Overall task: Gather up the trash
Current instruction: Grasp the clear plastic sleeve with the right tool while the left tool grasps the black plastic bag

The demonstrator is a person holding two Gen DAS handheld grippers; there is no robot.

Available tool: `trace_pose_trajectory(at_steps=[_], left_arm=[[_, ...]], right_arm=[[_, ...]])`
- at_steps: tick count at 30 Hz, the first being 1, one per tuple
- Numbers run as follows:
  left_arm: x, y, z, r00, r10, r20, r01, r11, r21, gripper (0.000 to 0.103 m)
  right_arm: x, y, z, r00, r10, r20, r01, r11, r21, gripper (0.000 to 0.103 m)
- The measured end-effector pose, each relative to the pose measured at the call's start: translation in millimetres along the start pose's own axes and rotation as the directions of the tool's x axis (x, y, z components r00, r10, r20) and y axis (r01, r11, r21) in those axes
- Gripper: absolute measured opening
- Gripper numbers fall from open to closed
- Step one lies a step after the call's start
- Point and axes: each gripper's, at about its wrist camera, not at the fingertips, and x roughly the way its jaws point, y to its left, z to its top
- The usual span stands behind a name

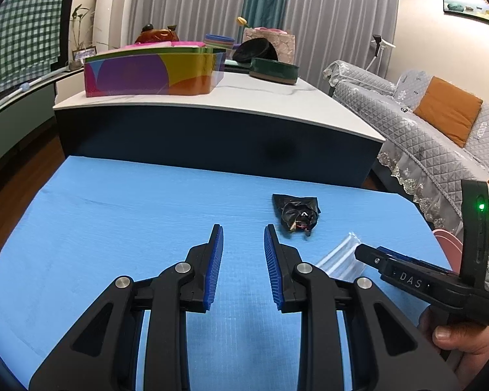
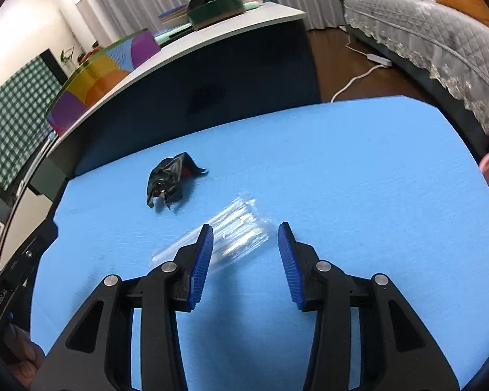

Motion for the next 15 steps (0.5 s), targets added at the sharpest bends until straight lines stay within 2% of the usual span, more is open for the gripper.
trace_pose_trajectory(at_steps=[1, 2, 3, 6, 15], left_arm=[[4, -1, 0, 1.000, 0.000, -0.006, 0.000, 1.000, 0.002, 0.026], [9, -2, 0, 1.000, -0.001, -0.012, 0.002, 1.000, 0.002, 0.026], [13, -3, 0, 1.000, -0.004, -0.017, 0.004, 1.000, 0.001, 0.026], [26, -5, 1, 0.999, -0.014, -0.034, 0.014, 1.000, -0.004, 0.026], [59, -20, 3, 0.995, -0.064, -0.075, 0.064, 0.998, -0.005, 0.026]], right_arm=[[2, 2, 1, 1.000, -0.009, -0.001, 0.009, 1.000, -0.012, 0.038], [3, 4, 2, 1.000, -0.018, -0.004, 0.018, 1.000, -0.024, 0.031], [4, 4, 2, 1.000, -0.031, -0.002, 0.031, 0.999, -0.036, 0.019], [6, 0, 5, 0.999, -0.049, -0.004, 0.048, 0.998, -0.051, 0.004], [-14, -43, 23, 0.992, -0.118, 0.049, 0.118, 0.993, -0.009, 0.002]])
